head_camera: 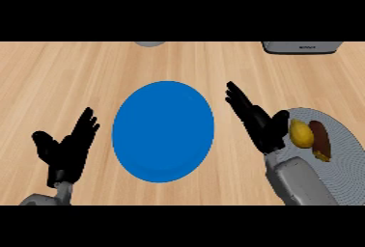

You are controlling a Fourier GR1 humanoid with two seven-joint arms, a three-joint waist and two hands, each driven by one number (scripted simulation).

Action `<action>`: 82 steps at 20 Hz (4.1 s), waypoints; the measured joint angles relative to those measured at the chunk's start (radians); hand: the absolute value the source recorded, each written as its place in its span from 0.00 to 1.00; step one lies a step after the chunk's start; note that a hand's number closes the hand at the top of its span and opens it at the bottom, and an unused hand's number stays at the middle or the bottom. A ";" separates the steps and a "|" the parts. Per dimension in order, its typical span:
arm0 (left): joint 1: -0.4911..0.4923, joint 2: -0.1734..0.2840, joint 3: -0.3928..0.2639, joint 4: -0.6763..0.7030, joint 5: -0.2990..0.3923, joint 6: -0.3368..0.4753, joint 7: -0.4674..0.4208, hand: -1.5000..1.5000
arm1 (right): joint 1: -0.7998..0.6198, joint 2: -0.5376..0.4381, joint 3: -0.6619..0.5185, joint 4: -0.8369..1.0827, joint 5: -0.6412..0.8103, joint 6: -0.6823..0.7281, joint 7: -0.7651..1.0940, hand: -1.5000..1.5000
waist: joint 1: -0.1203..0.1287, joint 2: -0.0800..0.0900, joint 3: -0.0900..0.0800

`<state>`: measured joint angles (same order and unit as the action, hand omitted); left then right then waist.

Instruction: Pick the sweet potato from the placemat and place it in the plate

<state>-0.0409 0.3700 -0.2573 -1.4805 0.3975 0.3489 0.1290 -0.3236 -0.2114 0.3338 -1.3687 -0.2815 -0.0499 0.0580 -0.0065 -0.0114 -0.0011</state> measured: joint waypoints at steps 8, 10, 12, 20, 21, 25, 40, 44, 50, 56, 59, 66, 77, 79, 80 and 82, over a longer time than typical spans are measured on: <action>0.043 0.172 0.030 -0.005 -0.161 0.002 -0.117 0.50 | 0.018 -0.133 -0.328 -0.028 -0.015 -0.195 -0.087 0.00 | -0.035 0.000 0.000; 0.063 0.194 0.030 -0.001 -0.190 0.005 -0.146 0.50 | 0.043 -0.160 -0.402 -0.033 0.035 -0.302 -0.151 0.00 | -0.043 -0.001 0.000; 0.079 0.214 0.033 -0.007 -0.206 0.000 -0.171 0.50 | 0.081 -0.135 -0.458 -0.052 0.068 -0.408 -0.234 0.00 | -0.039 -0.001 0.001; 0.117 0.218 0.051 -0.004 -0.251 -0.033 -0.250 0.50 | 0.354 -0.002 -0.478 -0.325 0.138 -0.572 -0.398 0.00 | -0.013 0.006 0.001; 0.123 0.216 0.051 -0.011 -0.256 -0.036 -0.252 0.50 | 0.387 -0.012 -0.466 -0.350 0.150 -0.564 -0.376 0.00 | -0.010 0.006 0.001; 0.122 0.210 0.059 -0.001 -0.263 -0.043 -0.263 0.50 | 0.503 -0.108 -0.411 -0.425 0.238 -0.539 -0.224 0.00 | -0.009 0.008 -0.001; 0.125 0.182 0.071 -0.002 -0.302 -0.065 -0.272 0.50 | 0.452 -0.473 -0.375 -0.471 0.390 -0.271 0.511 0.00 | 0.016 0.013 0.000; 0.137 0.167 0.082 0.013 -0.312 -0.080 -0.295 0.50 | 0.405 -0.493 -0.361 -0.409 0.371 -0.171 0.569 0.00 | 0.015 0.012 0.000; 0.145 0.166 0.107 0.001 -0.316 -0.109 -0.295 0.50 | 0.340 -0.543 -0.353 -0.252 0.356 0.000 0.559 0.00 | 0.017 0.013 0.001; 0.139 0.145 0.148 0.010 -0.338 -0.140 -0.286 0.50 | 0.272 -0.504 -0.335 -0.115 0.408 0.099 0.518 0.00 | 0.013 0.012 0.001; 0.142 0.132 0.164 -0.005 -0.358 -0.147 -0.273 0.50 | 0.259 -0.470 -0.335 -0.055 0.437 0.122 0.473 0.00 | 0.012 0.012 0.001; 0.143 0.079 0.189 -0.007 -0.413 -0.172 -0.263 0.50 | 0.195 -0.403 -0.351 0.084 0.494 0.191 0.396 0.00 | 0.011 0.012 0.001; 0.119 0.026 0.268 -0.008 -0.478 -0.246 -0.248 0.50 | 0.110 -0.334 -0.410 0.264 0.599 0.237 0.317 0.00 | 0.010 0.012 0.001; 0.128 0.021 0.285 -0.012 -0.483 -0.264 -0.252 0.50 | 0.100 -0.320 -0.417 0.290 0.620 0.233 0.301 0.00 | 0.010 0.011 0.001; 0.124 0.014 0.292 -0.015 -0.490 -0.269 -0.247 0.50 | 0.092 -0.313 -0.420 0.305 0.630 0.234 0.292 1.00 | 0.010 0.012 0.001; 0.121 -0.001 0.296 -0.001 -0.505 -0.271 -0.256 0.50 | 0.082 -0.301 -0.432 0.340 0.639 0.226 0.248 1.00 | 0.010 0.012 0.001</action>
<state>0.0805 0.3686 0.0385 -1.4816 -0.1076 0.0775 -0.1267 -0.2413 -0.5124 -0.0977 -1.0289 0.3573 0.1764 0.3065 0.0040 0.0001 -0.0001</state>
